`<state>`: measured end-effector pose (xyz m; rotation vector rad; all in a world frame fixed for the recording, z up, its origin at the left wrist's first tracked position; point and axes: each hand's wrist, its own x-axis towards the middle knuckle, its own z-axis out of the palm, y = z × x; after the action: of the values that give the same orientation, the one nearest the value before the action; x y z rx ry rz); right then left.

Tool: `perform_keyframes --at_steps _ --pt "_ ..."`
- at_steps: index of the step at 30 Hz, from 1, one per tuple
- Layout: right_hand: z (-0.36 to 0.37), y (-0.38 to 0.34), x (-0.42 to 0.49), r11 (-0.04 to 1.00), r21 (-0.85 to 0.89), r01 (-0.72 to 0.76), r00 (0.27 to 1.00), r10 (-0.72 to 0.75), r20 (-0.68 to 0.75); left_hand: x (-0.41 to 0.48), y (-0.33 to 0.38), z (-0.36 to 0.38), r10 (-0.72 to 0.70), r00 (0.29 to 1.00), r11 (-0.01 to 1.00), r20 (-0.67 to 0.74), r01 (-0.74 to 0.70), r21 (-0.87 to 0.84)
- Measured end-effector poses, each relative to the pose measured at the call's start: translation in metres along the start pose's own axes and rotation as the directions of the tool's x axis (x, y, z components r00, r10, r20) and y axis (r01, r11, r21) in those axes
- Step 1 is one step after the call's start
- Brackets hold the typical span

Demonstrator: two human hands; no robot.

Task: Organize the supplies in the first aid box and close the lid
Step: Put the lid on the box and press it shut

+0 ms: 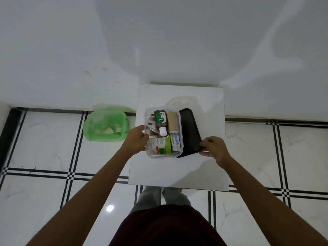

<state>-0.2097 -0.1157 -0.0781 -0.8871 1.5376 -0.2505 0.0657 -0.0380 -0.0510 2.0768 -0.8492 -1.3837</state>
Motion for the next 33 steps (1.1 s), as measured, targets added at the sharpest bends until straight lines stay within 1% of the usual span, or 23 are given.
perform_keyframes --at_steps 1,2,4,6,8,9,11,12,14,15,17,19,20,22,23,24,26,28,29,31,32,33 --pt "-0.006 -0.008 -0.006 0.997 0.077 -0.024 0.999 0.022 0.024 0.000 0.001 0.002 -0.007 1.000 1.000 0.012 0.007 -0.015" --pt "-0.011 -0.015 -0.012 0.994 0.103 -0.041 0.998 0.037 0.050 0.001 0.002 0.004 -0.010 1.000 1.000 0.027 0.011 -0.028" --pt "-0.016 -0.029 -0.021 0.998 0.064 -0.030 0.996 0.025 0.081 0.001 0.005 0.010 -0.013 0.999 0.999 0.050 0.015 -0.039" --pt "-0.014 -0.043 -0.029 0.997 -0.020 0.076 0.994 -0.075 0.076 0.003 0.009 0.017 -0.009 0.998 0.999 0.063 0.011 -0.032" --pt "-0.006 -0.056 -0.036 0.961 -0.140 0.237 0.971 -0.237 0.018 0.004 0.012 0.023 -0.001 0.997 1.000 0.073 0.001 -0.008" --pt "-0.001 -0.060 -0.039 0.912 -0.247 0.328 0.940 -0.341 -0.011 0.005 0.014 0.025 0.002 0.997 1.000 0.080 -0.002 0.001" --pt "0.013 -0.063 -0.047 0.750 -0.469 0.467 0.847 -0.532 -0.008 0.007 0.014 0.029 -0.014 0.997 1.000 0.082 0.015 -0.020" --pt "0.021 -0.060 -0.052 0.674 -0.540 0.504 0.808 -0.589 0.020 0.008 0.014 0.030 -0.035 0.997 0.998 0.074 0.039 -0.053" --pt "0.038 -0.048 -0.060 0.556 -0.625 0.548 0.748 -0.659 0.070 0.009 0.011 0.031 -0.079 0.996 0.990 0.043 0.083 -0.112" --pt "0.046 -0.040 -0.063 0.501 -0.661 0.558 0.721 -0.687 0.088 0.009 0.011 0.031 -0.082 0.997 0.988 0.013 0.083 -0.129" --pt "0.062 -0.025 -0.063 0.411 -0.723 0.555 0.676 -0.730 0.104 0.008 0.012 0.031 -0.032 0.995 0.992 -0.099 0.020 -0.127" --pt "0.077 -0.014 -0.064 0.349 -0.779 0.522 0.646 -0.758 0.094 0.006 0.014 0.030 0.062 0.970 0.995 -0.234 -0.078 -0.058" --pt "0.085 -0.011 -0.066 0.312 -0.810 0.497 0.630 -0.771 0.090 0.006 0.016 0.030 0.108 0.955 0.993 -0.276 -0.117 -0.016" --pt "0.100 -0.004 -0.068 0.243 -0.854 0.460 0.613 -0.783 0.108 0.005 0.020 0.031 0.150 0.949 0.988 -0.277 -0.136 0.068" --pt "0.106 -0.001 -0.068 0.221 -0.864 0.452 0.615 -0.779 0.122 0.005 0.021 0.031 0.137 0.958 0.990 -0.252 -0.123 0.070" --pt "0.110 0.001 -0.068 0.214 -0.869 0.446 0.626 -0.768 0.132 0.006 0.021 0.032 0.108 0.968 0.994 -0.226 -0.103 0.033" --pt "0.116 0.003 -0.067 0.220 -0.876 0.429 0.662 -0.736 0.139 0.007 0.023 0.032 0.011 0.982 0.992 -0.188 -0.034 -0.120" --pt "0.118 0.002 -0.064 0.218 -0.872 0.438 0.685 -0.709 0.167 0.008 0.024 0.031 -0.059 0.980 0.966 -0.188 0.008 -0.258" --pt "0.118 0.001 -0.064 0.222 -0.857 0.465 0.687 -0.701 0.191 0.009 0.023 0.031 -0.056 0.981 0.965 -0.186 0.006 -0.261" --pt "0.114 -0.001 -0.061 0.258 -0.787 0.561 0.658 -0.715 0.235 0.009 0.021 0.031 -0.011 0.984 0.987 -0.178 -0.018 -0.161" --pt "0.110 -0.005 -0.062 0.312 -0.739 0.597 0.658 -0.718 0.227 0.010 0.018 0.031 -0.001 0.985 0.991 -0.173 -0.022 -0.134" --pt "0.104 -0.009 -0.062 0.400 -0.693 0.600 0.682 -0.708 0.183 0.010 0.016 0.031 -0.005 0.986 0.991 -0.166 -0.017 -0.130"
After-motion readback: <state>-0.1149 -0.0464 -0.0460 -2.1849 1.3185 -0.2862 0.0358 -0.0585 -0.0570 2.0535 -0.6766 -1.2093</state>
